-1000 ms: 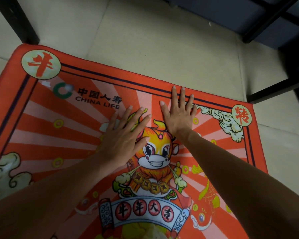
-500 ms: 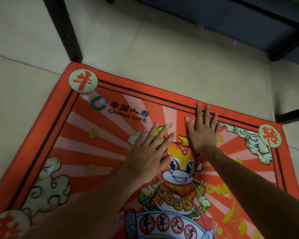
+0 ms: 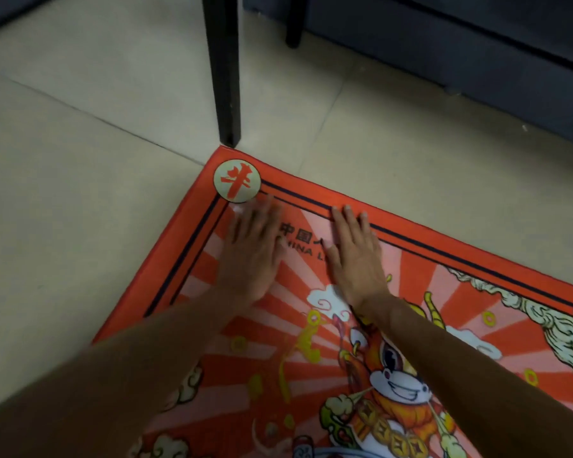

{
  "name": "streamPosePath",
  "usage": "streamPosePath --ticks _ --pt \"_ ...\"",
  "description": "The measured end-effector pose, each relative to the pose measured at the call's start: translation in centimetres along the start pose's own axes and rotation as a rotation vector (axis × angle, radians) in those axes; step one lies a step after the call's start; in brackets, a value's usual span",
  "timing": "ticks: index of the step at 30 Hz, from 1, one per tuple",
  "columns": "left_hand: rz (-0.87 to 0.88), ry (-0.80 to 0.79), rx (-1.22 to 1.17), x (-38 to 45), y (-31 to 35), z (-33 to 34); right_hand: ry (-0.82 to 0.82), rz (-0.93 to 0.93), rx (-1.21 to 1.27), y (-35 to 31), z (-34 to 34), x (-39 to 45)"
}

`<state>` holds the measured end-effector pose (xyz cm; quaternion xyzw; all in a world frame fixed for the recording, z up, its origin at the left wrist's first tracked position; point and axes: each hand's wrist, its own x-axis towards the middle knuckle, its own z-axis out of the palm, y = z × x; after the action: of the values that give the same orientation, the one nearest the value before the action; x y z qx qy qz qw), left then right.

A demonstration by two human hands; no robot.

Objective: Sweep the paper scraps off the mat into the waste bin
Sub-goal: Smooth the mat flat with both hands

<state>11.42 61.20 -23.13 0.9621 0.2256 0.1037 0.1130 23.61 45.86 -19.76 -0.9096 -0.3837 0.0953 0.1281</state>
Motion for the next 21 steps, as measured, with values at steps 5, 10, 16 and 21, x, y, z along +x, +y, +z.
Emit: streamPosePath --ticks 5,10,16,21 --pt "-0.105 -0.129 0.013 4.5 -7.5 -0.9 -0.103 -0.193 -0.009 -7.6 2.3 5.1" --pt "-0.058 -0.127 0.070 6.2 -8.5 -0.8 -0.112 -0.179 -0.016 -10.7 4.3 8.6" --pt "-0.022 -0.131 0.057 7.0 -9.0 -1.1 -0.074 -0.147 -0.139 -10.4 6.5 10.8" --pt "0.041 -0.137 0.106 7.3 -9.3 -1.0 0.013 -0.164 -0.114 -10.6 5.5 10.2"
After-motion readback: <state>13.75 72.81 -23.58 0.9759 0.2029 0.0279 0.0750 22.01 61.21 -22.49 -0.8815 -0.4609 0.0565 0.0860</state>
